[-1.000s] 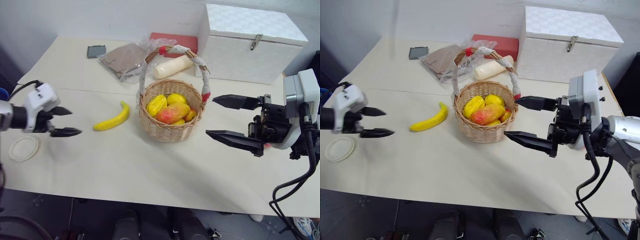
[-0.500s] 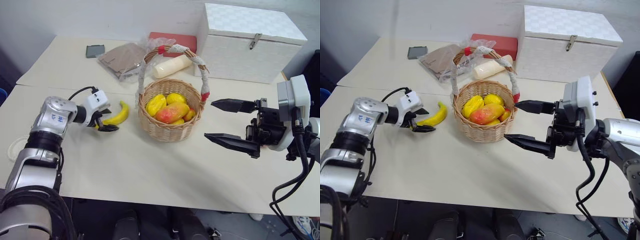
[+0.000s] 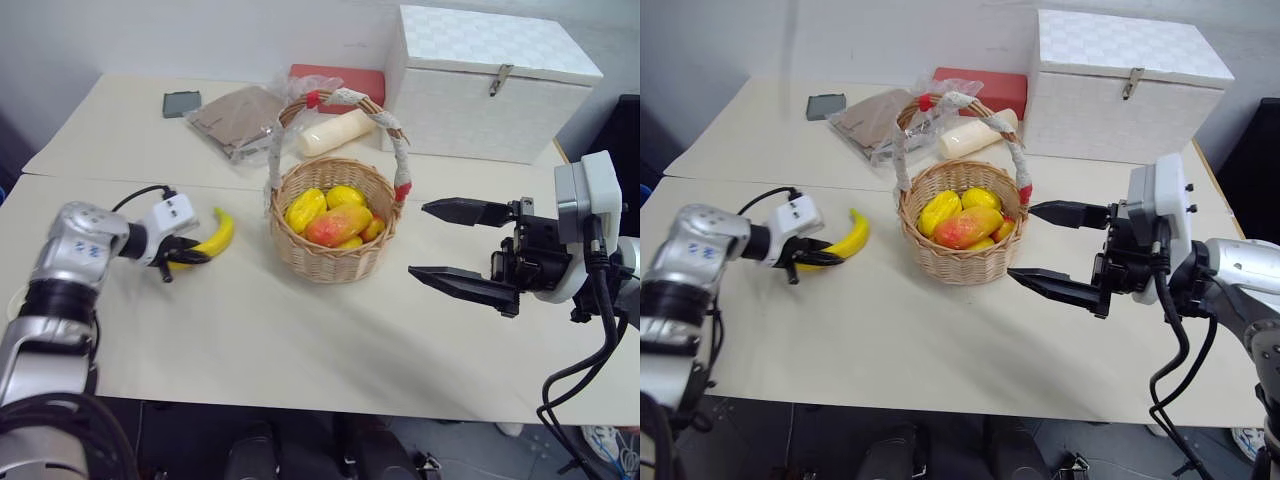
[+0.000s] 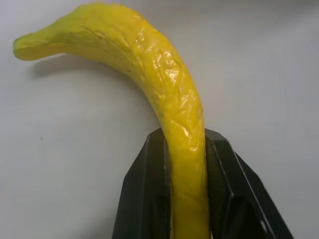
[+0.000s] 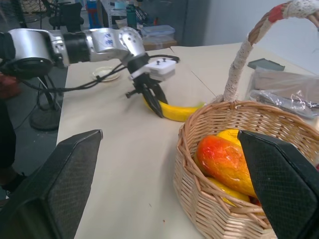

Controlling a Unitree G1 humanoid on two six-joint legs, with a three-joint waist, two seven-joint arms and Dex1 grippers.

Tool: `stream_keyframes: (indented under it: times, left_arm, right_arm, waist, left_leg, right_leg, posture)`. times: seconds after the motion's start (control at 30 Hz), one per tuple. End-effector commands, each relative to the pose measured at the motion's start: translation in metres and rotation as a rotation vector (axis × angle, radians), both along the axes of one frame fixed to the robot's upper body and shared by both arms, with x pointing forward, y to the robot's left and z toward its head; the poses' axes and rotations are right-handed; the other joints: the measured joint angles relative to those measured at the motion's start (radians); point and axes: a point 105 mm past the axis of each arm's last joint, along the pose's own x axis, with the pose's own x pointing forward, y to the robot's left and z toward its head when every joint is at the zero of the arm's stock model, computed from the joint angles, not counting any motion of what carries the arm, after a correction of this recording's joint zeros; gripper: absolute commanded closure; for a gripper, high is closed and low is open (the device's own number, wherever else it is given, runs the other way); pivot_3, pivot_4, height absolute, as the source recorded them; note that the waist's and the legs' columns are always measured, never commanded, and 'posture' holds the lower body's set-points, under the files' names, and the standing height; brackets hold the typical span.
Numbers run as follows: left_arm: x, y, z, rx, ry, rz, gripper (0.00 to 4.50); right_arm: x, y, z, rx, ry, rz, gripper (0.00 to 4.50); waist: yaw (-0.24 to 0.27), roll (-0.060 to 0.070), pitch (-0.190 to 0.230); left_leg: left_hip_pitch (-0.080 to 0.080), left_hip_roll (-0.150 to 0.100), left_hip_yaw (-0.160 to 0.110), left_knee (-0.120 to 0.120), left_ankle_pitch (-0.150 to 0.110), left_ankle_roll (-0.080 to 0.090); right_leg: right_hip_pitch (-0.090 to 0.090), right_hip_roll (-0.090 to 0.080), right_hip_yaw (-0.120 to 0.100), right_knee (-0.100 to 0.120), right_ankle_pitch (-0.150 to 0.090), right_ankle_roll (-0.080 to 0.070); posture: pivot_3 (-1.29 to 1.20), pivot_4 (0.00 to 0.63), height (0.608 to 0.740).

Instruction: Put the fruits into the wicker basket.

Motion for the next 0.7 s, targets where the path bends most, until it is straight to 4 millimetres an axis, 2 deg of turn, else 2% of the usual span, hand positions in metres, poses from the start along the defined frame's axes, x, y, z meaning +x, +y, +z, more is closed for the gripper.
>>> stream_keyframes:
  times: [0.03,0.1,0.17,0.23,0.37,0.43,0.6,0.7]
  left_arm:
    - [-0.038,-0.005,0.04,-0.022,-0.029,-0.121,3.95]
    - [-0.064,-0.02,0.055,-0.069,-0.001,-0.221,3.95]
    - [-0.092,-0.048,0.078,-0.173,0.018,-0.374,3.95]
    - [-0.099,-0.074,0.096,-0.25,-0.024,-0.458,3.95]
    - [-0.058,-0.117,0.119,-0.334,-0.215,-0.409,3.95]
    - [-0.039,-0.136,0.121,-0.337,-0.247,-0.377,3.95]
    - [-0.005,-0.187,0.121,-0.347,-0.274,-0.396,3.95]
    - [0.013,-0.2,0.114,-0.306,-0.284,-0.374,3.95]
  right_arm:
    - [-0.007,-0.003,0.009,0.011,-0.048,0.009,0.0]
    - [-0.008,-0.004,0.009,0.008,-0.046,0.003,0.0]
    - [-0.009,-0.005,0.009,0.005,-0.045,0.0,0.0]
    - [-0.009,-0.006,0.008,0.004,-0.043,-0.002,0.0]
    - [-0.01,-0.005,0.007,0.002,-0.041,-0.007,0.0]
    - [-0.01,-0.005,0.007,0.004,-0.041,-0.01,0.0]
    - [-0.007,-0.005,0.006,0.015,-0.039,-0.025,0.0]
    - [-0.007,-0.004,0.005,0.023,-0.039,-0.028,0.0]
  waist:
    - [-0.001,0.0,0.0]
    - [0.002,0.0,0.0]
    - [0.01,0.0,0.0]
    - [0.02,0.0,0.0]
    - [0.033,0.001,0.0]
    - [0.032,0.001,0.0]
    - [0.029,0.001,0.0]
    - [0.026,0.001,0.0]
  left_leg:
    - [0.0,0.0,0.0,0.0,0.0,0.0]
    - [0.001,0.0,-0.001,0.0,0.0,0.0]
    - [0.001,-0.001,-0.001,0.0,0.0,0.0]
    - [0.001,0.0,-0.001,0.0,0.001,0.001]
    - [0.002,-0.002,-0.001,0.002,0.002,0.003]
    - [0.002,-0.003,-0.001,0.003,0.002,0.003]
    - [-0.001,-0.001,0.002,0.004,0.002,0.002]
    - [-0.003,0.0,0.002,0.005,0.002,0.002]
  right_leg:
    - [0.0,0.0,0.0,0.0,0.0,0.0]
    - [0.001,-0.001,-0.001,0.0,0.0,-0.001]
    - [0.002,-0.003,-0.004,-0.001,-0.001,-0.001]
    - [0.005,-0.007,-0.009,-0.002,-0.001,-0.001]
    - [0.009,-0.006,-0.011,-0.003,0.001,0.001]
    - [0.01,-0.005,-0.01,-0.004,0.002,0.003]
    - [0.005,-0.001,-0.005,-0.003,0.002,0.004]
    - [0.002,0.0,-0.002,-0.003,0.002,0.004]
  posture:
    - [0.0,0.15,0.74]
    - [0.0,0.15,0.74]
    - [0.0,0.15,0.74]
    - [0.0,0.15,0.74]
    - [0.0,0.15,0.74]
    - [0.0,0.15,0.74]
    - [0.0,0.15,0.74]
    - [0.0,0.15,0.74]
